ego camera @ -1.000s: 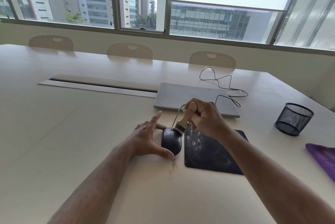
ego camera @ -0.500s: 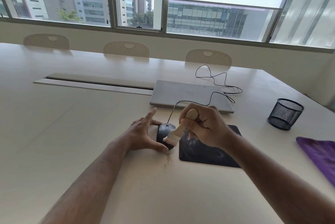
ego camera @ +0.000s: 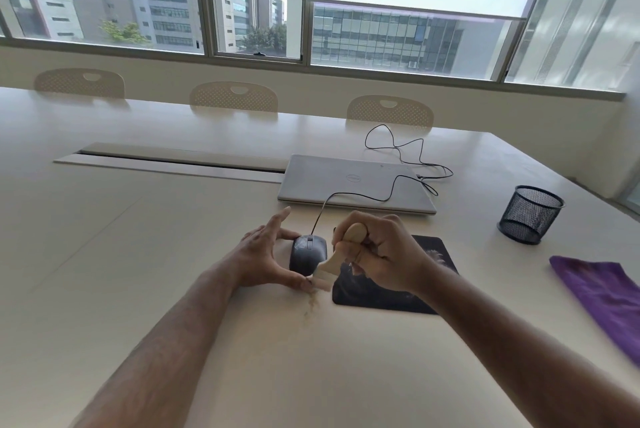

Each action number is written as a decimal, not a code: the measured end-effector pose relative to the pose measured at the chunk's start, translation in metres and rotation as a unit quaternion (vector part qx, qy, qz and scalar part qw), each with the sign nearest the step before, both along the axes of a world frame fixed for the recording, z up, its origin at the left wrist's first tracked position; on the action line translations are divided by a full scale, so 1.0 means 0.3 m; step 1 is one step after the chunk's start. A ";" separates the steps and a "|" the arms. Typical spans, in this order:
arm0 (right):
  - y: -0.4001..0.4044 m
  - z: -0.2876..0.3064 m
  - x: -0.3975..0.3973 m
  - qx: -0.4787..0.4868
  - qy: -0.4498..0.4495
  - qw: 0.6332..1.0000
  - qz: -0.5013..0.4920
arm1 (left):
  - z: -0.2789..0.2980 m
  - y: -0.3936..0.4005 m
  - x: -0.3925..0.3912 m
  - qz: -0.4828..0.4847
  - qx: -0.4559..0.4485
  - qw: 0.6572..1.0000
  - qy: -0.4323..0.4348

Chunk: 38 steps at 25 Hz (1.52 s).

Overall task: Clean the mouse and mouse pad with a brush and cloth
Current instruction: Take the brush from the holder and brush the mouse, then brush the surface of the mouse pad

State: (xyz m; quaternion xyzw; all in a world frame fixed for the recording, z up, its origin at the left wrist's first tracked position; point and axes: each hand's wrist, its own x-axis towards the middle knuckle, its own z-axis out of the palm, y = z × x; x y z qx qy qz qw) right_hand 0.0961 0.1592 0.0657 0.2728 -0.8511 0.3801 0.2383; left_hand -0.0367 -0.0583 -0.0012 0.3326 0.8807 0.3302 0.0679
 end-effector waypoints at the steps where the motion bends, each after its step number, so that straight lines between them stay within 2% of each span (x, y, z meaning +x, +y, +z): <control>1: 0.006 -0.002 0.007 -0.023 -0.010 1.000 0.003 | 0.000 -0.001 0.000 -0.001 0.000 1.000 0.001; 4: 0.040 0.018 0.025 -0.195 -0.038 0.980 -0.020 | -0.003 -0.002 0.002 0.001 0.003 1.000 0.002; 7: 0.092 0.040 0.041 -0.358 -0.024 0.932 -0.059 | -0.004 -0.003 0.006 -0.014 0.009 1.000 0.016; 10: 0.178 0.037 0.063 -0.438 -0.023 0.894 -0.092 | -0.003 -0.003 0.013 -0.001 0.046 0.999 0.020; 13: 0.279 0.010 0.090 -0.464 -0.031 0.876 -0.129 | -0.008 0.000 0.022 0.042 0.080 0.995 0.041; 17: 0.400 -0.028 0.123 -0.414 -0.013 0.880 -0.232 | 0.013 0.069 0.069 0.083 0.032 0.991 0.104; 22: 0.504 -0.067 0.146 -0.253 -0.019 0.914 -0.317 | 0.051 0.285 0.201 0.026 -0.061 0.979 0.195; 27: 0.553 -0.105 0.121 -0.124 -0.002 0.946 -0.299 | 0.071 0.501 0.283 -0.016 -0.137 0.966 0.218; 31: 0.555 -0.119 0.079 -0.055 0.027 0.955 -0.292 | 0.047 0.603 0.281 -0.020 -0.176 0.968 0.178; 34: 0.543 -0.134 0.038 -0.015 0.029 0.968 -0.250 | 0.017 0.622 0.262 -0.005 -0.230 0.963 0.139; 38: 0.517 -0.117 0.014 0.033 0.011 0.985 -0.170 | 0.000 0.623 0.264 0.002 -0.292 0.947 0.131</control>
